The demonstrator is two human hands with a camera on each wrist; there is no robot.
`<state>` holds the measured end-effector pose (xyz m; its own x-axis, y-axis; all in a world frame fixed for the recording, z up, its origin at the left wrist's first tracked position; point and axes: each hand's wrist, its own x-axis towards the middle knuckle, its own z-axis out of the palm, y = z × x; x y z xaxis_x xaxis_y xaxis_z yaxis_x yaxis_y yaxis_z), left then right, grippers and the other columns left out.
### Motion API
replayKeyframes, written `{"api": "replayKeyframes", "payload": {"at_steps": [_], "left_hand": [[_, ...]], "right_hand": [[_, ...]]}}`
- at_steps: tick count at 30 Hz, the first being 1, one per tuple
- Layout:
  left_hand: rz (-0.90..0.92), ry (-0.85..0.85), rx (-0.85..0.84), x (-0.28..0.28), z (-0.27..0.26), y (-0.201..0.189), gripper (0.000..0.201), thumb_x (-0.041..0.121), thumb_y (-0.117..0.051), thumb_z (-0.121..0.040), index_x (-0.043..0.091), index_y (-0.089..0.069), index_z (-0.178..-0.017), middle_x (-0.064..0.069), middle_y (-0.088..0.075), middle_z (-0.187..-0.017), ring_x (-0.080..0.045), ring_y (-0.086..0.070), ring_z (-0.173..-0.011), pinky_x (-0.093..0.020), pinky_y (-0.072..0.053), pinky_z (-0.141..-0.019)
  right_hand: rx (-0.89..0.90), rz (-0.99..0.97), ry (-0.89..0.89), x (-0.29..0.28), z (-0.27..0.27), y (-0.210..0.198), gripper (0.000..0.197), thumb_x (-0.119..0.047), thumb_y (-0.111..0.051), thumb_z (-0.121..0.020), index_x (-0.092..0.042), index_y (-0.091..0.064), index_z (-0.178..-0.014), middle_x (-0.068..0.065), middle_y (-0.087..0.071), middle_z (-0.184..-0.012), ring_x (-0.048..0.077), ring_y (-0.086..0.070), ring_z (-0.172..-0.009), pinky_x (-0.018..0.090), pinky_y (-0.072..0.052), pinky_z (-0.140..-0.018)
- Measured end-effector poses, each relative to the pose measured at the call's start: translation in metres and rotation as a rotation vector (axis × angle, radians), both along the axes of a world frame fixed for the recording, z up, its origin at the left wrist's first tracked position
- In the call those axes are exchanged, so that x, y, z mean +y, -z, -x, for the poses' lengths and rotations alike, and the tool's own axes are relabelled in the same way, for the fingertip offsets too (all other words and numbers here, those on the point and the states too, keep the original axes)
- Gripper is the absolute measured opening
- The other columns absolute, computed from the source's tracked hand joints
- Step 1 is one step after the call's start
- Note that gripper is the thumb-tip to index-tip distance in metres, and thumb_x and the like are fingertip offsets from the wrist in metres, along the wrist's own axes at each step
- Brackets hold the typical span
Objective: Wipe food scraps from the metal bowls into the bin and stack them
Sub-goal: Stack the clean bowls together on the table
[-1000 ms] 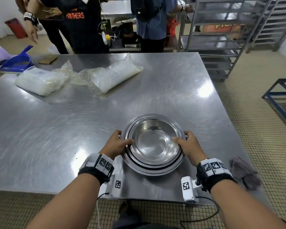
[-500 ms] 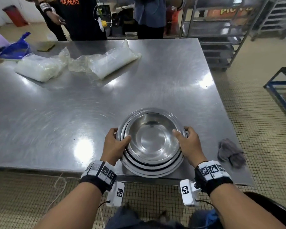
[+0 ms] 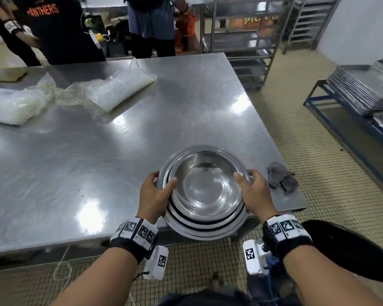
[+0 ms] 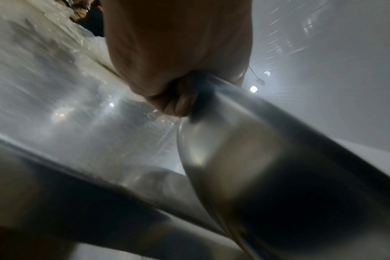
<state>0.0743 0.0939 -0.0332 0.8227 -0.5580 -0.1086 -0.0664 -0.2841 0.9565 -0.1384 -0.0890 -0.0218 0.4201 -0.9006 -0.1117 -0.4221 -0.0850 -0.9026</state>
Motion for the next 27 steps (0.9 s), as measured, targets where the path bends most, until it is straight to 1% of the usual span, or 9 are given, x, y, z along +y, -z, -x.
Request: {"api": "replayKeyframes", "payload": {"at_steps": [2, 6, 9, 12, 16, 19, 22, 24, 27], "left_hand": [[0.000, 0.028, -0.005, 0.003, 0.006, 0.000, 0.044, 0.036, -0.082, -0.089, 0.017, -0.064, -0.125, 0.002, -0.074, -0.107, -0.016, -0.074, -0.094, -0.044, -0.063, -0.089], [-0.001, 0.107, 0.008, 0.008, 0.023, 0.006, 0.044, 0.033, -0.080, -0.092, 0.015, -0.064, -0.129, 0.002, -0.074, -0.110, -0.016, -0.074, -0.096, -0.042, -0.063, -0.089], [0.004, 0.148, -0.017, 0.013, 0.043, 0.009, 0.035, 0.028, -0.077, -0.094, 0.016, -0.065, -0.125, 0.005, -0.072, -0.110, -0.011, -0.071, -0.097, -0.033, -0.060, -0.086], [0.009, 0.193, -0.002, 0.021, 0.064, 0.014, 0.031, 0.027, -0.075, -0.096, 0.017, -0.066, -0.124, 0.008, -0.073, -0.107, -0.006, -0.071, -0.093, -0.027, -0.059, -0.080], [0.004, 0.221, 0.007, 0.032, 0.089, 0.019, 0.029, 0.034, -0.071, -0.098, 0.020, -0.065, -0.122, 0.010, -0.072, -0.105, 0.002, -0.071, -0.088, -0.018, -0.056, -0.075], [-0.003, 0.209, -0.006, 0.039, 0.107, 0.021, 0.034, 0.041, -0.065, -0.101, 0.017, -0.066, -0.125, 0.006, -0.073, -0.107, -0.004, -0.071, -0.094, -0.023, -0.056, -0.078], [-0.010, 0.176, -0.009, 0.046, 0.131, 0.025, 0.027, 0.040, -0.065, -0.101, 0.021, -0.066, -0.120, 0.009, -0.073, -0.103, 0.001, -0.071, -0.088, -0.023, -0.057, -0.077], [-0.014, 0.142, -0.010, 0.050, 0.150, 0.029, 0.022, 0.040, -0.067, -0.101, 0.025, -0.066, -0.116, 0.009, -0.074, -0.101, 0.001, -0.071, -0.087, -0.028, -0.059, -0.079], [-0.043, 0.095, -0.004, 0.059, 0.183, 0.036, 0.028, 0.044, -0.067, -0.100, 0.024, -0.068, -0.119, 0.006, -0.075, -0.101, -0.008, -0.073, -0.091, -0.034, -0.061, -0.081]], "right_hand": [[0.011, -0.001, 0.033, 0.013, 0.012, -0.001, 0.028, -0.047, -0.063, -0.096, -0.022, -0.059, -0.106, 0.000, -0.067, -0.095, 0.019, -0.065, -0.089, 0.033, -0.048, -0.072], [0.023, -0.014, 0.123, 0.039, 0.041, 0.003, 0.029, -0.053, -0.064, -0.093, -0.028, -0.058, -0.105, -0.001, -0.068, -0.098, 0.019, -0.067, -0.088, 0.040, -0.055, -0.077], [0.044, -0.017, 0.192, 0.056, 0.066, 0.006, 0.032, -0.053, -0.063, -0.094, -0.023, -0.060, -0.106, 0.001, -0.068, -0.093, 0.020, -0.066, -0.083, 0.035, -0.050, -0.070], [0.040, -0.013, 0.234, 0.074, 0.091, 0.006, 0.026, -0.048, -0.062, -0.096, -0.022, -0.060, -0.100, 0.002, -0.067, -0.093, 0.020, -0.064, -0.085, 0.033, -0.047, -0.070], [0.025, -0.030, 0.235, 0.090, 0.117, 0.010, 0.020, -0.044, -0.061, -0.099, -0.024, -0.058, -0.098, 0.007, -0.068, -0.094, 0.028, -0.065, -0.088, 0.039, -0.053, -0.076], [0.016, -0.047, 0.215, 0.095, 0.135, 0.014, 0.020, -0.043, -0.061, -0.099, -0.023, -0.058, -0.100, 0.009, -0.068, -0.094, 0.030, -0.066, -0.089, 0.041, -0.054, -0.077], [0.013, -0.040, 0.203, 0.095, 0.155, 0.021, 0.018, -0.044, -0.061, -0.098, -0.026, -0.057, -0.098, 0.007, -0.068, -0.095, 0.027, -0.066, -0.088, 0.036, -0.051, -0.073], [0.018, -0.044, 0.182, 0.092, 0.171, 0.025, 0.017, -0.044, -0.061, -0.099, -0.027, -0.057, -0.097, 0.006, -0.068, -0.094, 0.026, -0.066, -0.087, 0.035, -0.051, -0.073], [0.030, -0.067, 0.127, 0.089, 0.199, 0.031, 0.020, -0.041, -0.061, -0.100, -0.022, -0.059, -0.099, 0.007, -0.068, -0.094, 0.026, -0.066, -0.085, 0.036, -0.052, -0.071]]}}
